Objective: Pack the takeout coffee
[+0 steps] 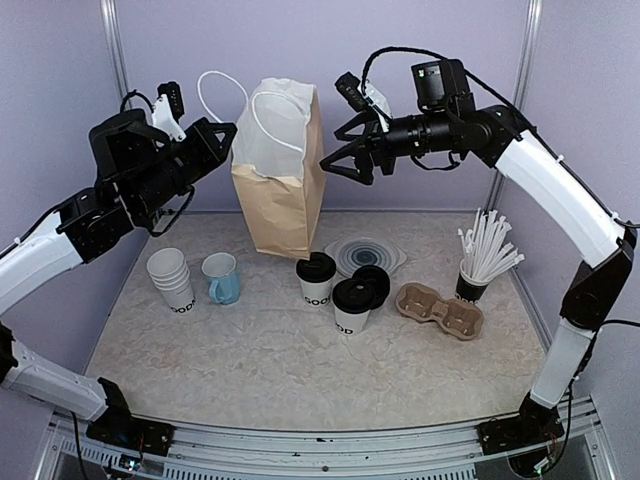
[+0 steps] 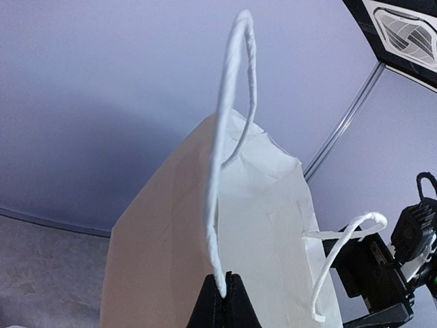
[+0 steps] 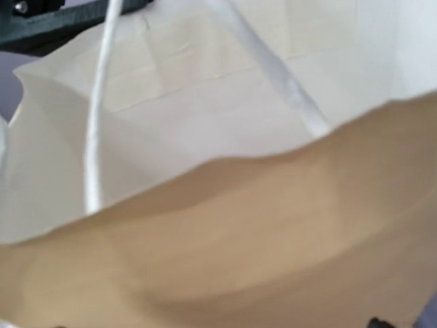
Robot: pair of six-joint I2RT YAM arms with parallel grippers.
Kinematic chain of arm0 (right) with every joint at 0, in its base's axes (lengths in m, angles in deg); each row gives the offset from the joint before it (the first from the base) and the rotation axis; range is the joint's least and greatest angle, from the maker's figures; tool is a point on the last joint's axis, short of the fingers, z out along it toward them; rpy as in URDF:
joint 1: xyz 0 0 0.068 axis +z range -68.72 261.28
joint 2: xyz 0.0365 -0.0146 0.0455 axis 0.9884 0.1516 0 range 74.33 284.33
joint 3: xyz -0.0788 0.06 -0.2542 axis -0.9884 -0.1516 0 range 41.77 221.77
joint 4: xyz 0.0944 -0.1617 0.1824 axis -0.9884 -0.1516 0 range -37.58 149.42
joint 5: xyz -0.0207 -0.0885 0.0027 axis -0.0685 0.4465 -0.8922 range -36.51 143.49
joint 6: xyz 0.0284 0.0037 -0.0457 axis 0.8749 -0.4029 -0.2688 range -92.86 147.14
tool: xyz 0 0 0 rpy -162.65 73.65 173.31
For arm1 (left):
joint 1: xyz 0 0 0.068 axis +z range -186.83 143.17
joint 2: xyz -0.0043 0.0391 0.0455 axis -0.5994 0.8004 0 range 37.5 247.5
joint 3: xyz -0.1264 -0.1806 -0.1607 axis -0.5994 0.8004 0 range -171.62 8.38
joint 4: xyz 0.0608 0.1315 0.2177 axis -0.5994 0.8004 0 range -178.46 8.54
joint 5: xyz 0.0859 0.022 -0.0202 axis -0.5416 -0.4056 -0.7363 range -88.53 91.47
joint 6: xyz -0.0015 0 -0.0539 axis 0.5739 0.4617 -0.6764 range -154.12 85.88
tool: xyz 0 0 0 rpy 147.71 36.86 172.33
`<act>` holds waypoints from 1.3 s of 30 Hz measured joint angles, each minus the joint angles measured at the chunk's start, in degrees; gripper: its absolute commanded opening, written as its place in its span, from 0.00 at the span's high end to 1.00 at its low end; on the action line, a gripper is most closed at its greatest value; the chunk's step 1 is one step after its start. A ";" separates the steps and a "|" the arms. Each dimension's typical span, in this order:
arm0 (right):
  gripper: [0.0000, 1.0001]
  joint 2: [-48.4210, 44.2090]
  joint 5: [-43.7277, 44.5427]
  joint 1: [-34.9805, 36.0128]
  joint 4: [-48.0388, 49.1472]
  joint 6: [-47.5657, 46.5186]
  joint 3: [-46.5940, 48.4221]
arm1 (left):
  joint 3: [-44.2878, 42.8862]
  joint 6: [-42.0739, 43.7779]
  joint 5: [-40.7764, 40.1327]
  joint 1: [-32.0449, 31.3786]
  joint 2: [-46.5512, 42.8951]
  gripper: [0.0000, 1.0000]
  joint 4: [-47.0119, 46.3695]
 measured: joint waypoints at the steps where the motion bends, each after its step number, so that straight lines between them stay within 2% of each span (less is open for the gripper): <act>1: 0.07 0.11 -1.05 0.00 -0.22 0.26 -0.09 | 1.09 -0.42 -1.60 -1.36 -1.09 1.00 0.17; 10: 0.07 0.17 -6.82 0.00 -1.53 0.98 -3.41 | 11.63 -8.31 -14.03 -16.57 -8.00 1.00 3.43; 17: 0.07 0.17 -8.17 0.00 -2.10 0.74 -5.95 | 14.99 -17.27 -27.36 -29.42 -10.49 1.00 10.73; 20: 0.07 0.17 -8.33 0.00 -2.23 0.42 -6.60 | 15.37 -22.21 -31.50 -32.28 -11.67 1.00 14.49; 26: 0.07 0.15 -8.13 0.00 -2.25 -0.59 -9.90 | 17.90 -30.51 -34.75 -34.64 -11.30 1.00 18.82; 27: 0.07 0.15 -8.11 0.00 -2.29 -0.72 -10.69 | 18.62 -32.04 -34.86 -34.86 -10.95 0.98 19.37; 30: 0.07 0.13 -8.13 0.00 -2.84 -0.96 -12.50 | 20.61 -35.50 -34.67 -35.08 -9.99 0.73 20.94; 32: 0.07 0.07 -8.17 0.00 -3.06 -1.38 -13.73 | 21.03 -36.96 -34.56 -35.21 -9.62 0.61 22.47; 34: 0.07 -0.13 -8.41 0.00 -3.39 -1.81 -15.08 | 20.68 -37.94 -34.38 -35.23 -9.60 0.56 23.98; 39: 0.08 -0.70 -9.55 0.15 -4.55 -2.73 -19.69 | 15.82 -36.24 -33.75 -35.63 -10.08 0.52 28.85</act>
